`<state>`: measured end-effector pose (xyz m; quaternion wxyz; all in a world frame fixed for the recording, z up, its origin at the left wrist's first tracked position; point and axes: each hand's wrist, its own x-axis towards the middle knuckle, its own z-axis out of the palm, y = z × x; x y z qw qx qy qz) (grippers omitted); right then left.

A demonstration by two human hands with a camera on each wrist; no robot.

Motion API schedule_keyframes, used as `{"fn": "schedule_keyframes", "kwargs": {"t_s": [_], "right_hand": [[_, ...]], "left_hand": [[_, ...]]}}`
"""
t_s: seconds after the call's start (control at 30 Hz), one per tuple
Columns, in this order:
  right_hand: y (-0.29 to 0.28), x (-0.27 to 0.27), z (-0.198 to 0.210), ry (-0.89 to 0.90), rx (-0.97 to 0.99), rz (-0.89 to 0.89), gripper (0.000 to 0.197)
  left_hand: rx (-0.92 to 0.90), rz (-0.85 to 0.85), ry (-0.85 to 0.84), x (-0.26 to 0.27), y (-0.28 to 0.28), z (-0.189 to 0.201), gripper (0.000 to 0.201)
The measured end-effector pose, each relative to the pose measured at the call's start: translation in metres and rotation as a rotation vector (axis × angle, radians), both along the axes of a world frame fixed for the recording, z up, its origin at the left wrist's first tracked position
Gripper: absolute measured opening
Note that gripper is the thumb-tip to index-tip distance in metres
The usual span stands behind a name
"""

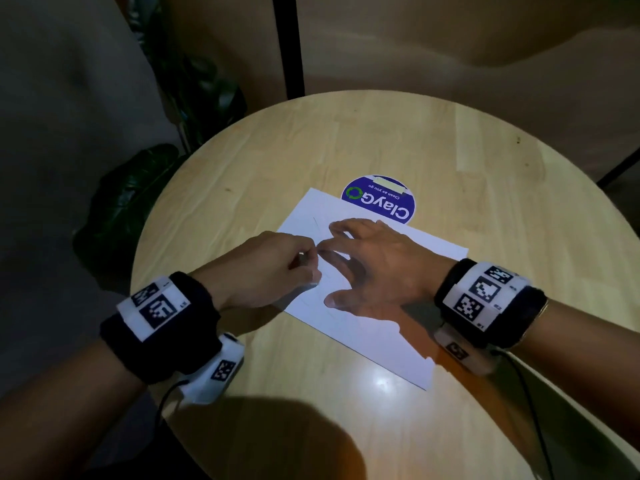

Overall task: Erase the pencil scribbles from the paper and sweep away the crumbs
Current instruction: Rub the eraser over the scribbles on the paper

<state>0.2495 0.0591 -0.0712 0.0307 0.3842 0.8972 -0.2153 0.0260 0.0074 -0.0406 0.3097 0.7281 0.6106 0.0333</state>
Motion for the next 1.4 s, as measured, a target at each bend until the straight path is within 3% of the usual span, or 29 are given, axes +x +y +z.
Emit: {"fn": "schedule_keyframes", "kwargs": {"t_s": [0.2, 0.33, 0.5, 0.77, 0.93, 1.07, 1.23, 1.4], "right_hand": [[-0.015, -0.004, 0.01, -0.032, 0.042, -0.01, 0.086], [-0.03, -0.004, 0.013, -0.038, 0.069, 0.004, 0.08], [-0.046, -0.008, 0.014, -0.031, 0.073, 0.032, 0.074], [-0.057, -0.013, 0.017, -0.079, 0.072, 0.033, 0.08], [-0.054, -0.012, 0.012, -0.089, 0.076, 0.019, 0.083], [-0.052, -0.013, 0.009, -0.093, 0.088, 0.03, 0.084], [-0.054, -0.012, 0.009, -0.107, 0.094, 0.009, 0.091], [-0.056, -0.013, 0.013, -0.105, 0.082, 0.005, 0.087]], "left_hand": [[0.132, -0.086, 0.165, 0.009, -0.011, -0.001, 0.012], [0.21, -0.002, 0.087, 0.002, -0.021, -0.007, 0.015], [0.181, 0.017, -0.061, -0.01, -0.028, -0.01, 0.004], [0.25, 0.011, -0.001, -0.01, -0.032, -0.008, 0.002], [0.054, -0.095, -0.028, -0.003, -0.04, 0.003, 0.002], [0.212, -0.054, 0.053, 0.0, -0.034, 0.002, 0.002], [0.088, -0.165, 0.069, 0.003, -0.038, 0.007, 0.006], [0.23, -0.103, 0.064, 0.001, -0.029, 0.001, 0.004]]}}
